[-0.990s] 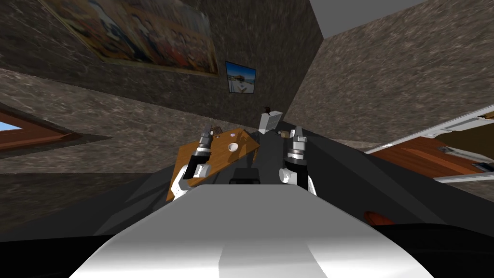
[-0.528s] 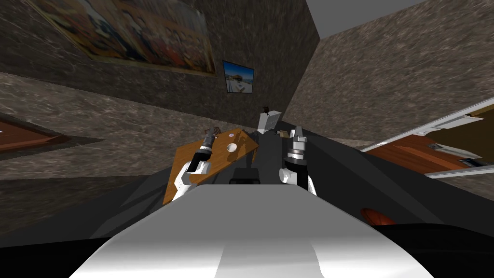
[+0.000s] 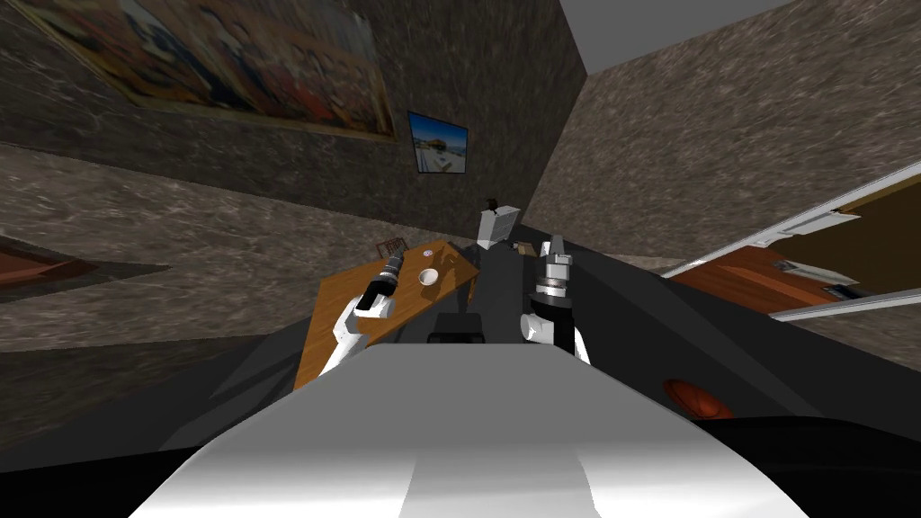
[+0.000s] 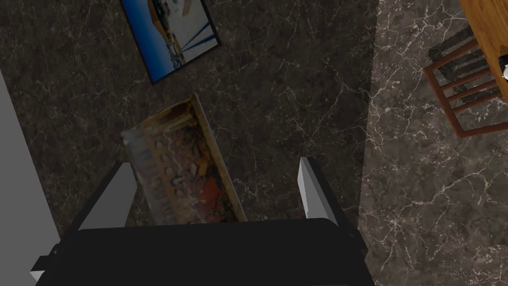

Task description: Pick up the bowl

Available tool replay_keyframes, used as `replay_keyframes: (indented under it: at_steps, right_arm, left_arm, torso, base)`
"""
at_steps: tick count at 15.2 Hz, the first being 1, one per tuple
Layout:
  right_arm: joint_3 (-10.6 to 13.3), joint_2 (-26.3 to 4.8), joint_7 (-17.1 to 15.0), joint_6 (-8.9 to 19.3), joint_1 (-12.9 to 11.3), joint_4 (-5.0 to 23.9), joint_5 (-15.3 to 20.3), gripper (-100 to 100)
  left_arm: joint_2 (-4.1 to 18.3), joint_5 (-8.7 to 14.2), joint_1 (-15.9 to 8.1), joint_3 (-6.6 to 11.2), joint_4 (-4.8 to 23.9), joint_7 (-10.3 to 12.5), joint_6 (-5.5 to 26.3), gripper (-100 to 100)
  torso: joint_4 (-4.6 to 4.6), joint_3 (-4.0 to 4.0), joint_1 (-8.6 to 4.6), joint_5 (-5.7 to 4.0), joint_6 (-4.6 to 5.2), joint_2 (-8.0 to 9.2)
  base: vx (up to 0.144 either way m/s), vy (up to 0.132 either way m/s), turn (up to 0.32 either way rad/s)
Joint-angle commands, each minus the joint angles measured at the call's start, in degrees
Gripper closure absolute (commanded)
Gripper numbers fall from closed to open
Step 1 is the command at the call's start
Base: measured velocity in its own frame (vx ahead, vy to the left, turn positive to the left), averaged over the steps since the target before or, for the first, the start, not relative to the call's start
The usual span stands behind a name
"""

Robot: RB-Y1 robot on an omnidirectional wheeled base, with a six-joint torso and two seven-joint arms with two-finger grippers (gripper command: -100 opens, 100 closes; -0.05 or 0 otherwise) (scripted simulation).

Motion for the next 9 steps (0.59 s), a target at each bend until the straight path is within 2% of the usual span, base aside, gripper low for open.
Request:
replay_keyframes:
  at_steps: [1, 2, 4, 5, 7, 8, 9]
  right_arm:
    - [0.00, 0.00, 0.00, 0.00, 0.00, 0.00, 0.00, 0]
    - [0.00, 0.00, 0.00, 0.00, 0.00, 0.00, 0.00, 0]
    - [0.00, 0.00, 0.00, 0.00, 0.00, 0.00, 0.00, 0]
    - [0.00, 0.00, 0.00, 0.00, 0.00, 0.00, 0.00, 0]
    - [0.00, 0.00, 0.00, 0.00, 0.00, 0.00, 0.00, 0]
    - [0.00, 0.00, 0.00, 0.00, 0.00, 0.00, 0.00, 0]
    - [0.00, 0.00, 0.00, 0.00, 0.00, 0.00, 0.00, 0]
  left_arm:
    - [0.72, 0.48, -0.06, 0.26, 0.49, -0.01, 2.09, -100]
    - [1.24, 1.05, -1.50, 0.49, 3.10, -0.70, 3.88, -100]
    - [1.24, 1.05, -1.50, 0.49, 3.10, -0.70, 5.12, -100]
    - [1.72, 1.63, -2.95, 0.73, 5.23, -1.41, 7.30, -100]
    - [1.72, 1.63, -2.95, 0.73, 5.76, -1.41, 8.20, -100]
    - [2.16, 2.22, -4.42, 0.96, 7.97, -2.12, 10.29, -100]
    - [2.16, 2.22, -4.42, 0.96, 8.43, -2.12, 11.30, -100]
  torso:
    - [0.00, 0.00, 0.00, 0.00, 0.00, 0.00]
    - [0.00, 0.01, 0.01, 0.00, -0.02, 0.03]
    - [0.00, 0.01, 0.00, 0.00, 0.00, 0.01]
    - [0.00, 0.01, 0.01, 0.00, -0.02, 0.02]
    - [0.00, 0.00, 0.00, 0.00, 0.00, -0.01]
    - [0.00, 0.00, 0.01, 0.00, -0.01, 0.01]
    - [0.00, 0.00, 0.00, 0.00, 0.01, 0.00]
  base:
    - [0.013, -0.010, -0.025]
    - [0.017, -0.014, -0.060]
    - [0.020, -0.013, -0.042]
    - [0.023, -0.015, -0.058]
    - [0.022, -0.013, -0.045]
    - [0.018, -0.016, -0.058]
    - [0.021, -0.017, -0.065]
